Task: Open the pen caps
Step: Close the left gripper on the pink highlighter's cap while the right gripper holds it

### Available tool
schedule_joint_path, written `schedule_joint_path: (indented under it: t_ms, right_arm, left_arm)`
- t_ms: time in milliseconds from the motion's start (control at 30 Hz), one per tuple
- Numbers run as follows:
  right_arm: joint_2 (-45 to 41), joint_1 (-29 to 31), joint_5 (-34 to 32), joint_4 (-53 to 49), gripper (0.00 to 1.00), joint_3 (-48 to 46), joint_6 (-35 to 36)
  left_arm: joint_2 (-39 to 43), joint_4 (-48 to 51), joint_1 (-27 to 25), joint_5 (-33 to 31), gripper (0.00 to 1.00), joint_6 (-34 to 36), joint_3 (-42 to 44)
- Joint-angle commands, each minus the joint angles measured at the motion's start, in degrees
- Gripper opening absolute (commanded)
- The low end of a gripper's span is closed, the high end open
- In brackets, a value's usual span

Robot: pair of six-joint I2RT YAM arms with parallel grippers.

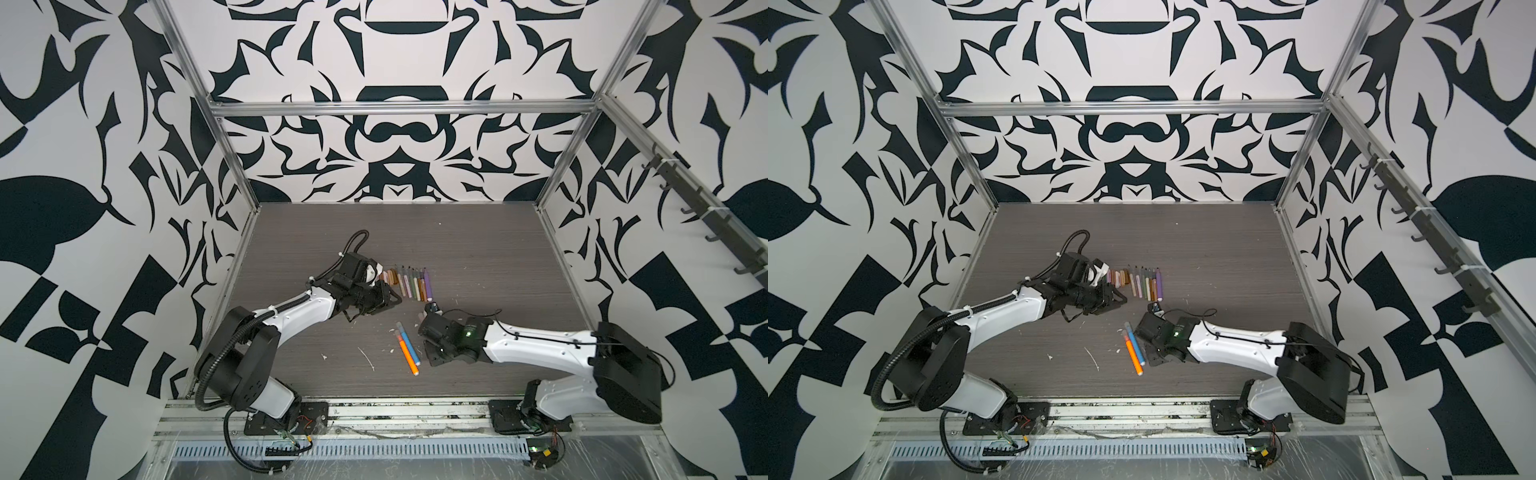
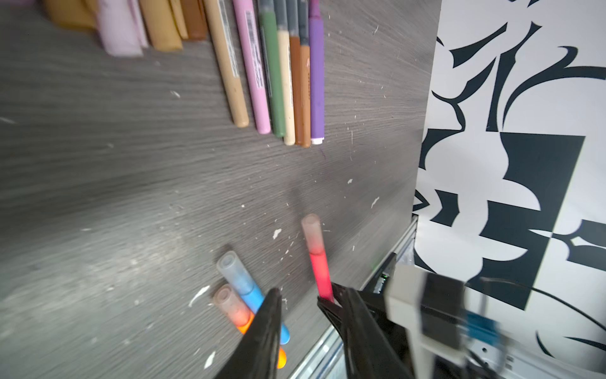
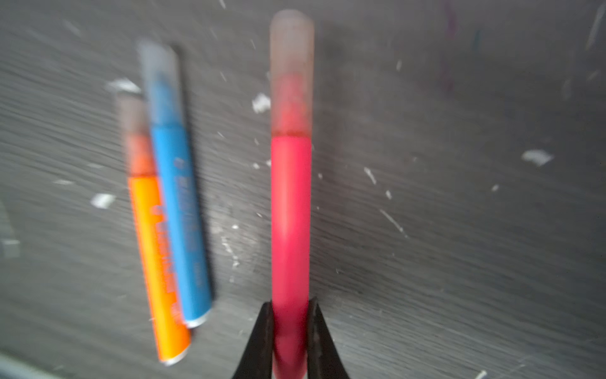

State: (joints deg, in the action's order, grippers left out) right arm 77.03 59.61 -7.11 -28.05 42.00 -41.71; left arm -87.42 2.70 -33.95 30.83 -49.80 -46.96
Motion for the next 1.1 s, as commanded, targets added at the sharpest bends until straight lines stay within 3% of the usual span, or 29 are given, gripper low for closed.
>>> schedule_joint_path:
  t_ms: [0, 433, 1067]
  right_arm:
    - [-3.22, -1.38, 3.02, 1.18, 0.05, 1.15, 2.78]
    - [-6.18, -5.24, 8.99, 2.81, 0.05, 2.56, 2.79]
    - [-6.02, -6.03, 11.6, 3.97, 0.05, 4.38, 2.35]
  left_arm:
    - [-1.96, -6.55, -1.01, 2.2, 0.35, -4.47, 1.26]
    - [-6.84, -10.68, -4.71, 2.43, 0.36, -7.65, -1.56]
    - [-9.9, -11.39, -6.38, 2.56, 0.33, -9.13, -4.47]
